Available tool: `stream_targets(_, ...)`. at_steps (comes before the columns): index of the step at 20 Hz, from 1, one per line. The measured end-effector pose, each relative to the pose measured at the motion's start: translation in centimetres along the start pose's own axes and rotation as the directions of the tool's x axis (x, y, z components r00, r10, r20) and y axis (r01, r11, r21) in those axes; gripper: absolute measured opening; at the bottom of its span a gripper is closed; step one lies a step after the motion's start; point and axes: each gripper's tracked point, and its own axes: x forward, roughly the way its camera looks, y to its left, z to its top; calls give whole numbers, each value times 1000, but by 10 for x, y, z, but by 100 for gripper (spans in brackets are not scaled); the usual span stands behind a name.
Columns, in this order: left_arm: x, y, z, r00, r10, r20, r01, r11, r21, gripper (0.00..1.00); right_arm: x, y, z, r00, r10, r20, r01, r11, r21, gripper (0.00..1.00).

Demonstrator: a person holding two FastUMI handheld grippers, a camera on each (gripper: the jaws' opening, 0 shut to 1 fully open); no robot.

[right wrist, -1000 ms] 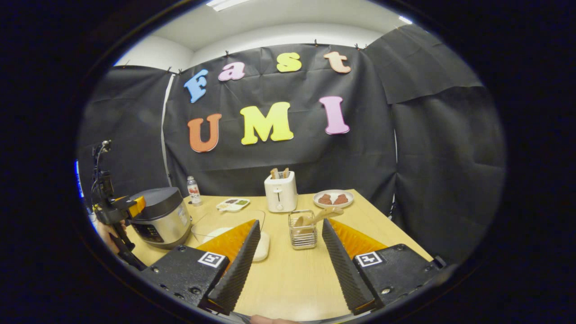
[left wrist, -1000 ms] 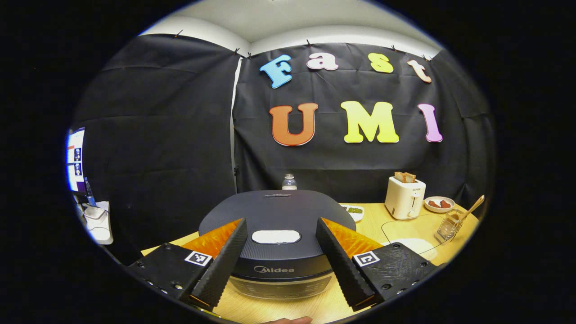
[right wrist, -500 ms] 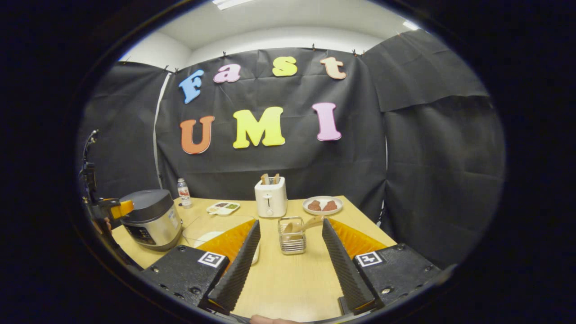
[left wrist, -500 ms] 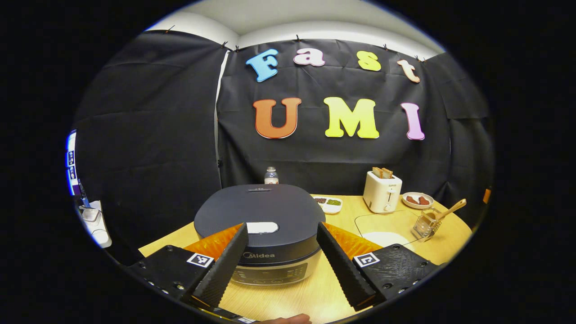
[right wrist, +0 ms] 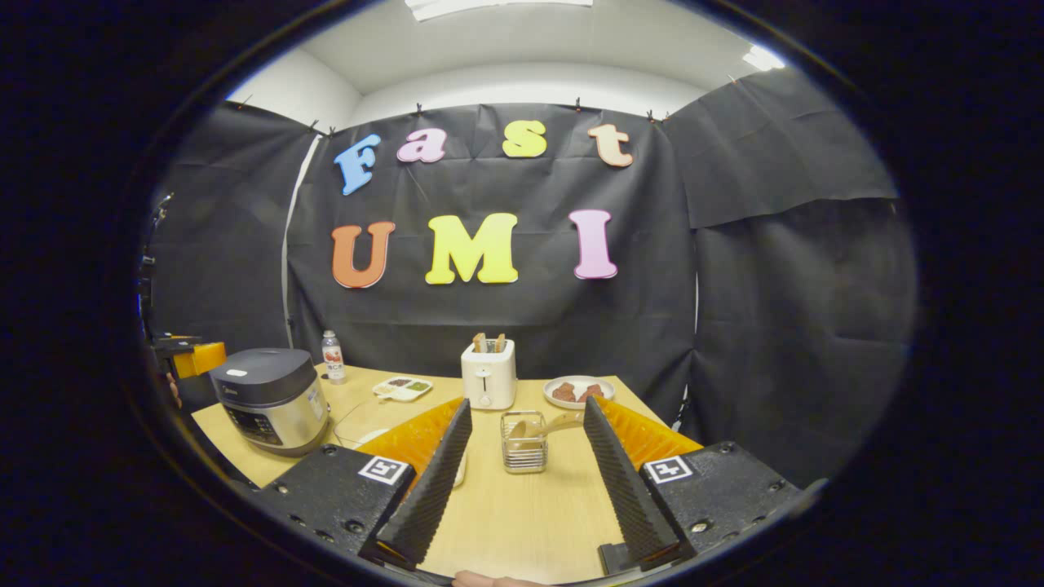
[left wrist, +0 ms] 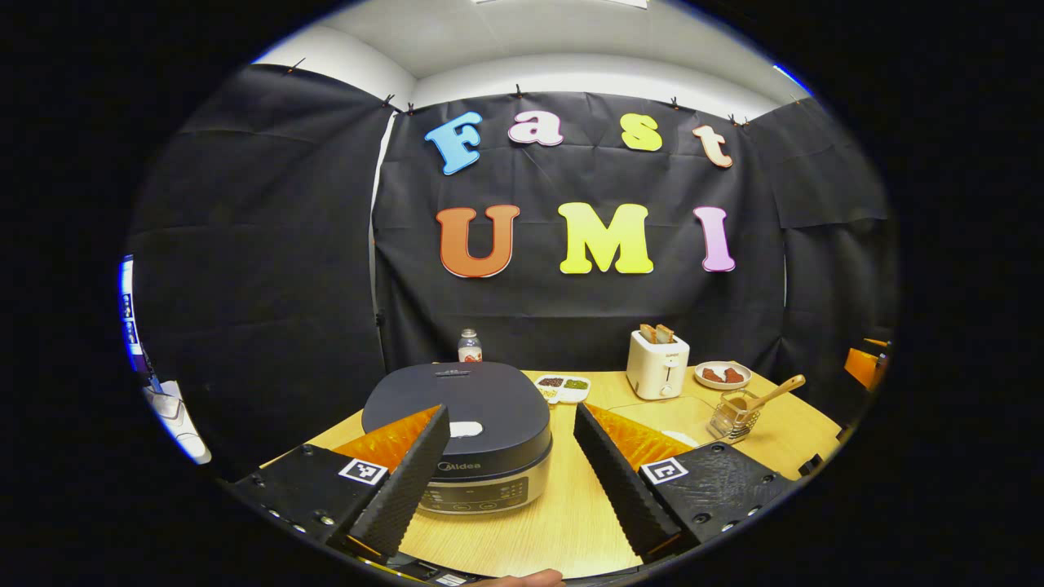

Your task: Close the left gripper, press the button to open the rice cooker; take a wooden spoon from the chopstick holder with the right hand, scoop a spoonful of rice and pour it into the rice cooker, then put the wooden spoon back into the chopstick holder.

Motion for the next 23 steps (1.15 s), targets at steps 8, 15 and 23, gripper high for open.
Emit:
stream_targets(8,-38,-21,29,998,-47,46,48,999,-20,98,-19,-6,21,999,2,38,-2,1000,-23,87)
stream_targets(15,-81,-46,46,991,-94,92,96,995,-17,97,-41,0,40,997,37,70,-35,999,-29,87)
stream_targets(23,-106,-56,28,989,-125,74,126,992,-4,97,-66,-2,41,995,40,90,-36,998,-46,90)
